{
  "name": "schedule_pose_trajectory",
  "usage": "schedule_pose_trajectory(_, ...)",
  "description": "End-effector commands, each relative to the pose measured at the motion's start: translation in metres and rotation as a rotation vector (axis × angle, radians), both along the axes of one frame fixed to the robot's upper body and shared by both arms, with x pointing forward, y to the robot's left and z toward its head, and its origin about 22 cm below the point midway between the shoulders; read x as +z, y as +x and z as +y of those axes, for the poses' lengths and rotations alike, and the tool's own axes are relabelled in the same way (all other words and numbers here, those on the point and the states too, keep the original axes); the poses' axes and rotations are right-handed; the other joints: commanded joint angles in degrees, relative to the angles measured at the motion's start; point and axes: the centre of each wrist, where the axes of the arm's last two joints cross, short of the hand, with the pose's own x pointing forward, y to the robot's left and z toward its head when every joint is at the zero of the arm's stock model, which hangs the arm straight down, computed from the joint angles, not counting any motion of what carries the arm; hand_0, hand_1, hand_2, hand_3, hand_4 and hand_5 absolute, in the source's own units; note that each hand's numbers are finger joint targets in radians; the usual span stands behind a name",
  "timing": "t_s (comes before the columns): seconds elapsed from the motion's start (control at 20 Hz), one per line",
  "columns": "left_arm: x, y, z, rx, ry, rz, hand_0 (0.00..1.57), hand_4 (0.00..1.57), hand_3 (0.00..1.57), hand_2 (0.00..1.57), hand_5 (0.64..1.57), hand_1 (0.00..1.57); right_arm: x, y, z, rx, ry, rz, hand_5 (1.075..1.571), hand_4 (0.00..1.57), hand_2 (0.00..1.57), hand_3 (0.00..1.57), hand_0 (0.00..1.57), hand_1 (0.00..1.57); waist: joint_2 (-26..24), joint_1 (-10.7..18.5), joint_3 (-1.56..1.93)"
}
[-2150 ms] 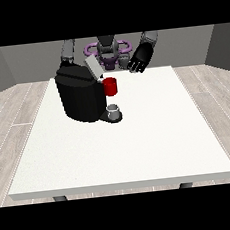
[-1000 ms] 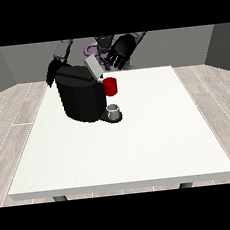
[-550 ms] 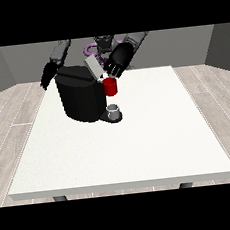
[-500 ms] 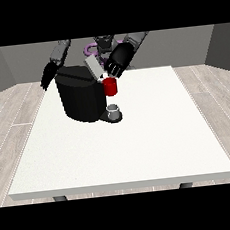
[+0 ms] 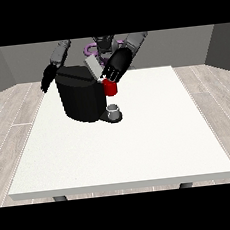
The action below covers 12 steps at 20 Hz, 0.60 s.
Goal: Insert the coffee pod into the coffee machine and close the lid
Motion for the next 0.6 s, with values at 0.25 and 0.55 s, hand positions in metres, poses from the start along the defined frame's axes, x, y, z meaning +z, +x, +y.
schedule_pose_trajectory(0.25, 0.003, 0.001, 0.004, 0.003, 0.009, -0.017, 1.17, 0.41, 1.19, 1.24, 1.571, 1.17, 0.002, 0.003, -0.003, -0.013, 0.018, -0.01, 1.571, 0.0, 0.0, 0.0, 0.0, 0.0, 0.9, 0.3, -0.05)
schedule_pose_trajectory(0.55, 0.025, 0.0, -0.002, -0.011, -0.002, -0.062, 1.2, 0.37, 1.2, 1.25, 1.571, 1.2, 0.015, 0.012, 0.001, -0.016, 0.018, -0.018, 1.571, 0.0, 0.0, 0.0, 0.0, 0.0, 1.8, 0.2, -0.05)
